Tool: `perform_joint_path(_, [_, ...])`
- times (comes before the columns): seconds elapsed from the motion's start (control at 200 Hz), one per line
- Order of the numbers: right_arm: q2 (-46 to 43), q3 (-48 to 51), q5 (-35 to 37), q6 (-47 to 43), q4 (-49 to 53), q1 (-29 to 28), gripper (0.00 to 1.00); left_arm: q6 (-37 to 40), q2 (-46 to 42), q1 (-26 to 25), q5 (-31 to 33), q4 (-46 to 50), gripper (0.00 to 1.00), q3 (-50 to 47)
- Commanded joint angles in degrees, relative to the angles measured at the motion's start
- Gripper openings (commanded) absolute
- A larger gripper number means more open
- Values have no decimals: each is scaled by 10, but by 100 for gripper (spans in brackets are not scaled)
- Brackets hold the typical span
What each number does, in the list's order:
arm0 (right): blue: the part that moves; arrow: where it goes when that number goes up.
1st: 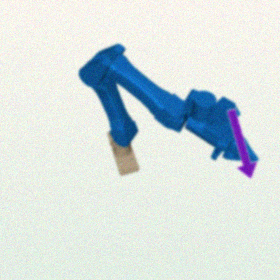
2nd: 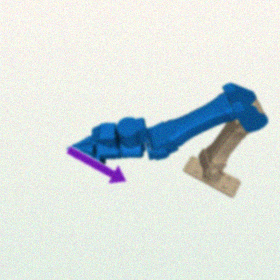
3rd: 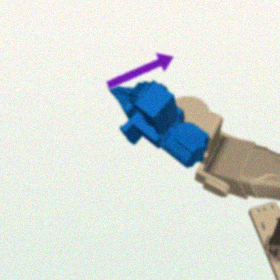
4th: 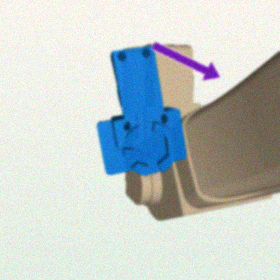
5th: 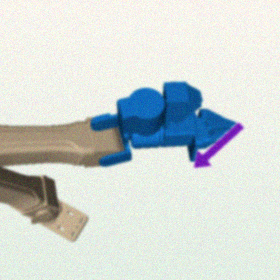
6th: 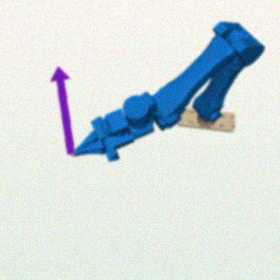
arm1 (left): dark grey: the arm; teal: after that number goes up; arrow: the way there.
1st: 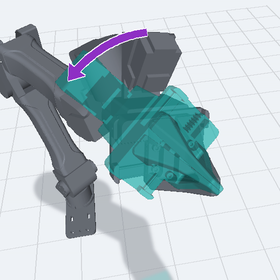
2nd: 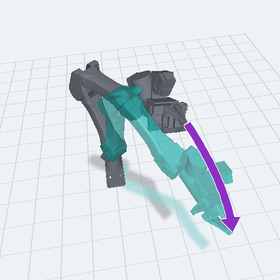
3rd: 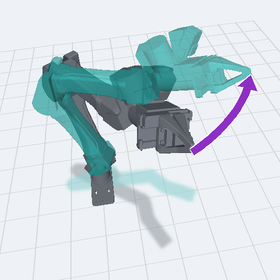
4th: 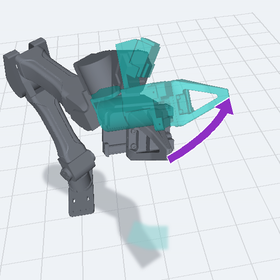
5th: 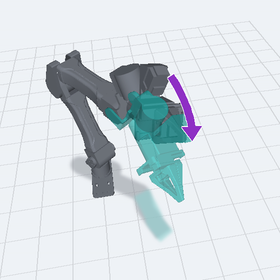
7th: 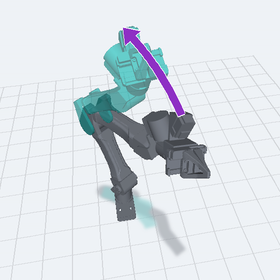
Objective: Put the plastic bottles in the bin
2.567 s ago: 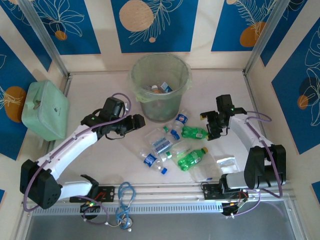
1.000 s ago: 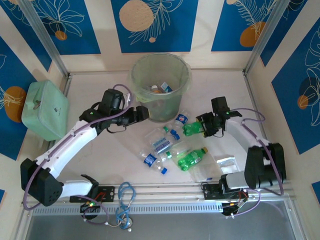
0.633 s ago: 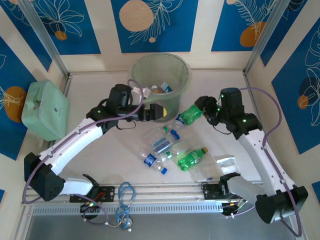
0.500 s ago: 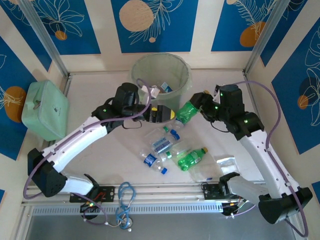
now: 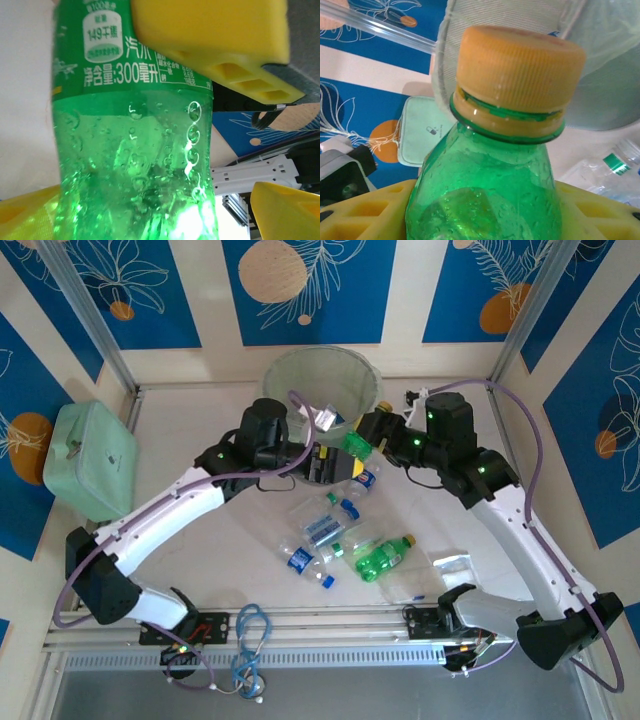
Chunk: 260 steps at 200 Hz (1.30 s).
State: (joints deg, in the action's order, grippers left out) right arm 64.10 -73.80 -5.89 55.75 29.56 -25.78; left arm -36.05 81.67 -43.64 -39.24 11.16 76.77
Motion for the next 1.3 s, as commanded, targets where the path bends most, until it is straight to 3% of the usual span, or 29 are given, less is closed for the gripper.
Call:
perform_joint_path(0.0, [-11,3,-24,5,-63,-3,60,-30,-5,-6,-35,-71,90,-5])
perform_joint_path(0.235, [-54,52,-32,24,-158,12,61,-234,-25,6,-36,-308,100,-60])
perform_joint_path(0.365, [-68,73,-44,55,-198,36,60,-324,-19,13,-30,-420,99,-83])
perform_joint_path(0.545, [-77,88,-56,72,-245,49,60,-439,0,31,-7,-554,90,-107])
perform_joint_path(0.88, [-74,100,-61,90,-274,49,60,-442,13,33,-4,-556,73,-103])
perform_joint_path(1.295, [-61,105,-42,115,-296,57,60,-463,28,29,-37,-594,75,-112])
